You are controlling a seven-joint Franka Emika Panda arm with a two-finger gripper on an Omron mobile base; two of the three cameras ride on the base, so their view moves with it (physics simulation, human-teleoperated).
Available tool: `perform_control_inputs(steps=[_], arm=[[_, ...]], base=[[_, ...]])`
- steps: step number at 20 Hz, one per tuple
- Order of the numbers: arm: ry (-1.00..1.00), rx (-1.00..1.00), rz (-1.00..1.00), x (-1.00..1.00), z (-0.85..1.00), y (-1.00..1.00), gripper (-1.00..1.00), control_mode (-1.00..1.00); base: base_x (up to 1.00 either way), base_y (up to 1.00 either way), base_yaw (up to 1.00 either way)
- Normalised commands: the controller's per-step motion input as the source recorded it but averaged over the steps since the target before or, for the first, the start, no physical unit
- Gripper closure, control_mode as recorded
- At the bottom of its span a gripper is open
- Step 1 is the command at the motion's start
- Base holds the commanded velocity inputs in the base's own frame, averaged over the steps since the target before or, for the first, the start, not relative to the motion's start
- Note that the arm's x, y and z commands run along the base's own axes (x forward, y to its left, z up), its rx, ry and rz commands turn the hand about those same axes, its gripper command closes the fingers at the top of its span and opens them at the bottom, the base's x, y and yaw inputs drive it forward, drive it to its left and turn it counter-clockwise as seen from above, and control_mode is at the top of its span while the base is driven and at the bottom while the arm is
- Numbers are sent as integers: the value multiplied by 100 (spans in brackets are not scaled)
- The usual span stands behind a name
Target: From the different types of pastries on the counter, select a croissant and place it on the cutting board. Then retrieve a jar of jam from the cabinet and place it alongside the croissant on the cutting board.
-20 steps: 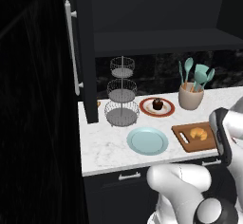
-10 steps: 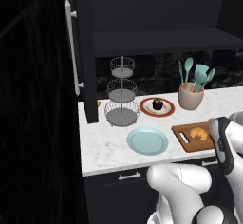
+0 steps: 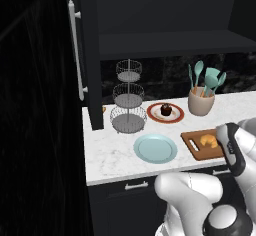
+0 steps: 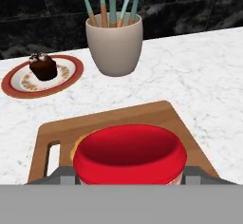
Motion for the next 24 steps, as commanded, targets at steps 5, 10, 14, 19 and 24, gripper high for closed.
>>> perform_control_inputs(steps=[5, 10, 14, 19, 24], arm=[[-2, 0, 4, 14, -7, -3, 100, -100], [-7, -2, 4, 0, -34, -11, 100, -100], [-12, -3, 3, 5, -26, -4, 100, -100], [-11, -2, 2, 17, -10, 0, 100, -100], [-9, -2, 1, 15, -12, 0, 100, -100]], base=[[0, 0, 0], [0, 0, 0], [0, 0, 0], [0, 0, 0], [0, 0, 0]])
